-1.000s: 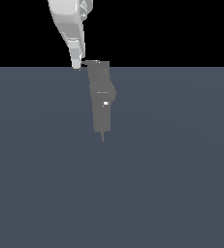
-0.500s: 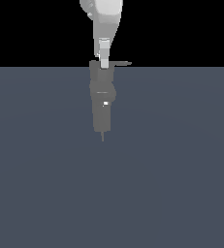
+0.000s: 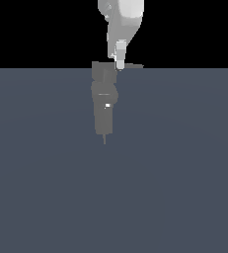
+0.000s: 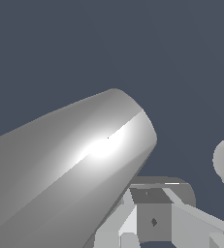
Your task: Turn on the faucet by rotating a designated handle.
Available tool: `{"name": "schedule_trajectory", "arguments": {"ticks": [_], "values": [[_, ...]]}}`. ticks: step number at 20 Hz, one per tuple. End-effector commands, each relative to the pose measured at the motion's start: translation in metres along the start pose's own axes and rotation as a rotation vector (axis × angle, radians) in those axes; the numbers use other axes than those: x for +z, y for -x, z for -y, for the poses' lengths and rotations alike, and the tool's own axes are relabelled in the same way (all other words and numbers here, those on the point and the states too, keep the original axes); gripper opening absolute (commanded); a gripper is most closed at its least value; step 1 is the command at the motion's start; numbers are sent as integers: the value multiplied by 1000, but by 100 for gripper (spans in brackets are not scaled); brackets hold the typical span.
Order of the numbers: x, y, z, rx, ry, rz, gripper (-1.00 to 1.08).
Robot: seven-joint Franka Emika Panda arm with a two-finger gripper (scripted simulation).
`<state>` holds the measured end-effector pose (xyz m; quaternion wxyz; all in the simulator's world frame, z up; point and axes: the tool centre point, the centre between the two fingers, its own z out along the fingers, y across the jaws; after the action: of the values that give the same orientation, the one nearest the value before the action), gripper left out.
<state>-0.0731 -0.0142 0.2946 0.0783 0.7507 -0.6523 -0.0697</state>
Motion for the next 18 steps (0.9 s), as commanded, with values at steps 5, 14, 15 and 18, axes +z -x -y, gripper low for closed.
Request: {"name": "schedule_trajectory", "arguments": {"ticks": [5, 14, 15, 18], "values": [[0, -24, 18, 11, -6, 0, -100], [-1, -52, 38, 19, -9, 1, -100], [-1, -55, 40, 20, -9, 1, -100], [-1, -64, 46, 23, -10, 1, -100]]}}
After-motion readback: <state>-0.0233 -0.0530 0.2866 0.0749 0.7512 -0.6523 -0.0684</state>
